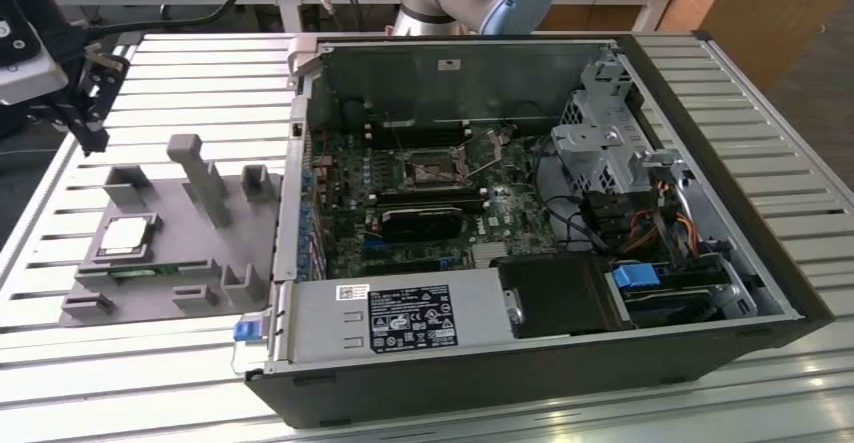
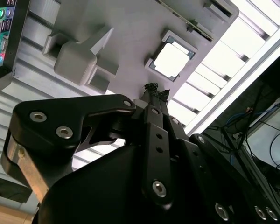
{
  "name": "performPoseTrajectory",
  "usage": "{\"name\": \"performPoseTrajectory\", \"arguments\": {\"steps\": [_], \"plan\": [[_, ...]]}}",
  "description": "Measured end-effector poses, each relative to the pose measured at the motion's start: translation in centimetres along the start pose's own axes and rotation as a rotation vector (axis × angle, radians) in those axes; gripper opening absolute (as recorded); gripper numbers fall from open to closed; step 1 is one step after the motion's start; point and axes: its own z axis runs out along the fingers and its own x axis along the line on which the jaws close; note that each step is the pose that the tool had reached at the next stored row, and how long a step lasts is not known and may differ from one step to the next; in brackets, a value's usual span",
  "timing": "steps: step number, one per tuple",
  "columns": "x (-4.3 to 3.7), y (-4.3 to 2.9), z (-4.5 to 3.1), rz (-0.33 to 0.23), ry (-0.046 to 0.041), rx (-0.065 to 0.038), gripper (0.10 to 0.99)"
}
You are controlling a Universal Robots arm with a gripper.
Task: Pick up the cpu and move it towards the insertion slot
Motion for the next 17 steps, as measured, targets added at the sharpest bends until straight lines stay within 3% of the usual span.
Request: {"name": "performPoseTrajectory", "arguments": {"steps": [17], "plan": [[0.27, -0.12, 3.12, 0.0, 0.0001, 0.0, 0.102]]}}
